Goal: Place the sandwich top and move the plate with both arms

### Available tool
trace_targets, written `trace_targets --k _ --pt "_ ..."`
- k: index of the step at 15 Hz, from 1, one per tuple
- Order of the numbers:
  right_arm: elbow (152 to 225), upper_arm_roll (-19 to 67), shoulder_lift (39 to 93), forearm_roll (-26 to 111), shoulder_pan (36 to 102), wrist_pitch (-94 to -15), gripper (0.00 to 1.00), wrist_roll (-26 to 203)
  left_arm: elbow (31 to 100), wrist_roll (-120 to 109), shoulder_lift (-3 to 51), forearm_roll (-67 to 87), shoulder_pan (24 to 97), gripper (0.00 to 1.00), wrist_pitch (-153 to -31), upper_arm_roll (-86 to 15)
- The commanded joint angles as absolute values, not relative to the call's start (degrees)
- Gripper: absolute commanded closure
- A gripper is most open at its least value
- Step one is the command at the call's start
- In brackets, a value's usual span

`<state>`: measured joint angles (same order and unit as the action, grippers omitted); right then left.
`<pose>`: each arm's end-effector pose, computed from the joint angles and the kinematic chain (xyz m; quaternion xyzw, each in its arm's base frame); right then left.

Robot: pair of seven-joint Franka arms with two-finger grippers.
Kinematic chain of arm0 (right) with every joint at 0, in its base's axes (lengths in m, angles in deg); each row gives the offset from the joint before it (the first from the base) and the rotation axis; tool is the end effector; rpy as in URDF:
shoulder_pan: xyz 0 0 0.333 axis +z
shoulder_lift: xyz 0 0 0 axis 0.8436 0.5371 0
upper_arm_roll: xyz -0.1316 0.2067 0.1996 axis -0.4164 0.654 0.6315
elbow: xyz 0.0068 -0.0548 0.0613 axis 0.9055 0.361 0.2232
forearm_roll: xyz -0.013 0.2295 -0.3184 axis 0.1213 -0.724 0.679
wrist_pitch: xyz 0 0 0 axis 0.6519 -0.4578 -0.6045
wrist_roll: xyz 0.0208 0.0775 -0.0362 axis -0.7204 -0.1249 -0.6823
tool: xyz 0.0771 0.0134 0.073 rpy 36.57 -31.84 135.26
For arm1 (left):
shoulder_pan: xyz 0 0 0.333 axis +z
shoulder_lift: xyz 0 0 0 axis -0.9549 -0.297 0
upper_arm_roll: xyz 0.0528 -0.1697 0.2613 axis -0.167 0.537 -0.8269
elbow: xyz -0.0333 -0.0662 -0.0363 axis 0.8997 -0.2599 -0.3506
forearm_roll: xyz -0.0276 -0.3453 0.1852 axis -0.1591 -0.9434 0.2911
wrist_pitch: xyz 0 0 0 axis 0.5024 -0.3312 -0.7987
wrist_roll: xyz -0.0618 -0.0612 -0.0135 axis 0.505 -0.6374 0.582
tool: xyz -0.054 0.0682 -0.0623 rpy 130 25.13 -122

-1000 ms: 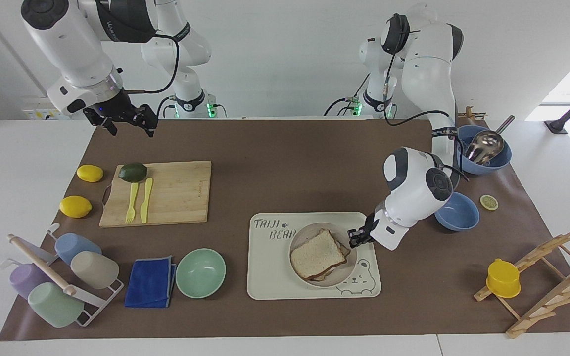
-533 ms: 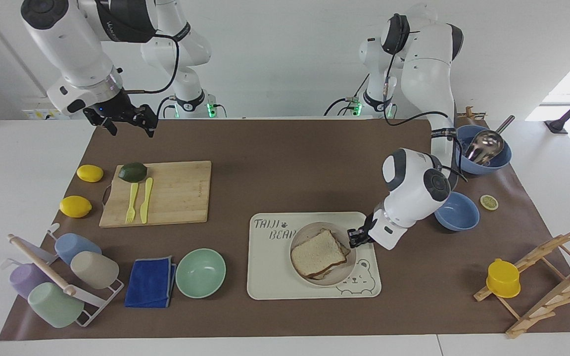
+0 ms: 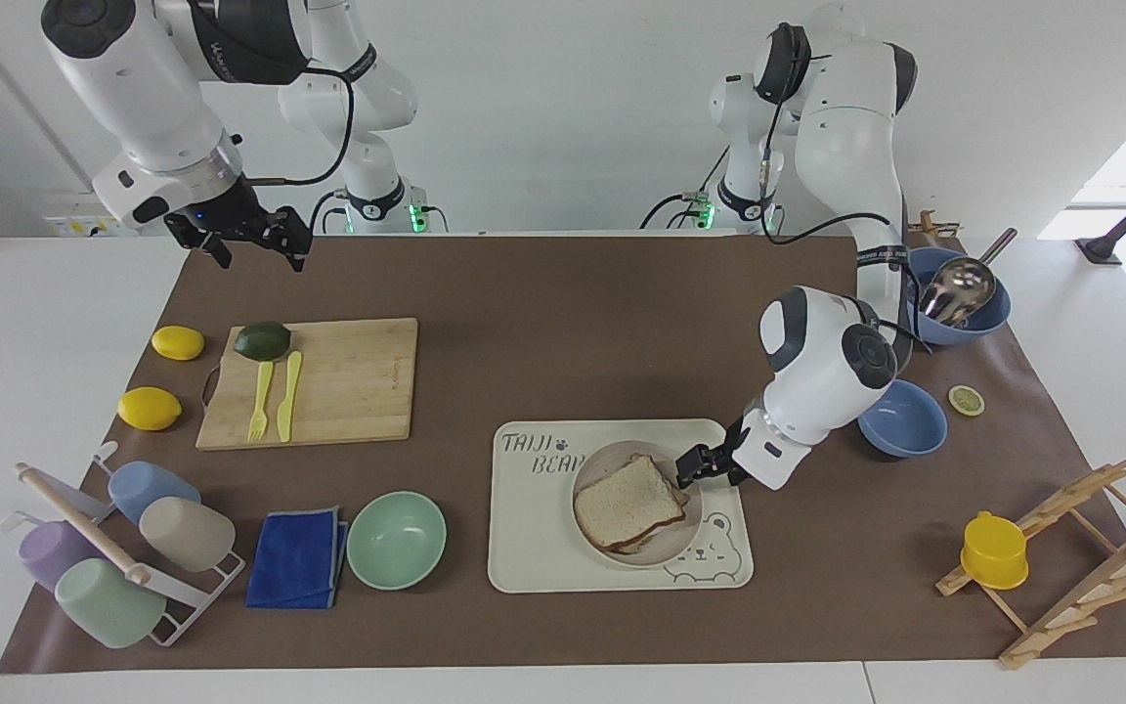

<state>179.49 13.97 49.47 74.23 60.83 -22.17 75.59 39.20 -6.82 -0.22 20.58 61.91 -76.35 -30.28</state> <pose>0.5339 0.0028 0.5901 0.9963 -0.0372 -0.0764 0.0125 0.6864 -0.2283 0.3494 0.9872 0.0319 0.0022 0.1563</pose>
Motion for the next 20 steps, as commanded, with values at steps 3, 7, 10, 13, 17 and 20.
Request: trace_targets --k 3,7,10,13,17,20 --pt "180.3 14.5 48.6 73.7 59.9 -21.8 0.00 77.2 41.2 -7.0 10.6 22.3 65.0 0.00 -68.8 -33.6" --pt "180.3 14.5 48.6 73.7 59.9 -21.7 0.00 77.2 41.2 -7.3 19.3 31.0 66.2 0.00 -57.7 -34.9" --pt "180.3 14.5 48.6 73.7 59.9 -21.7 0.00 77.2 41.4 -7.4 25.2 31.9 67.0 0.00 -49.7 -35.1" --pt "180.3 14.5 48.6 73.7 59.9 -21.8 0.00 77.2 43.5 -7.4 30.5 34.1 66.8 0.00 -43.0 -35.1" --pt "180.3 14.5 48.6 73.7 59.9 -21.8 0.00 77.2 56.4 -7.5 40.7 34.1 66.2 0.00 -41.5 -35.0" --pt "180.3 14.5 48.6 73.7 59.9 -21.7 0.00 77.2 58.6 -7.7 42.1 34.1 66.0 0.00 -42.1 -35.0"
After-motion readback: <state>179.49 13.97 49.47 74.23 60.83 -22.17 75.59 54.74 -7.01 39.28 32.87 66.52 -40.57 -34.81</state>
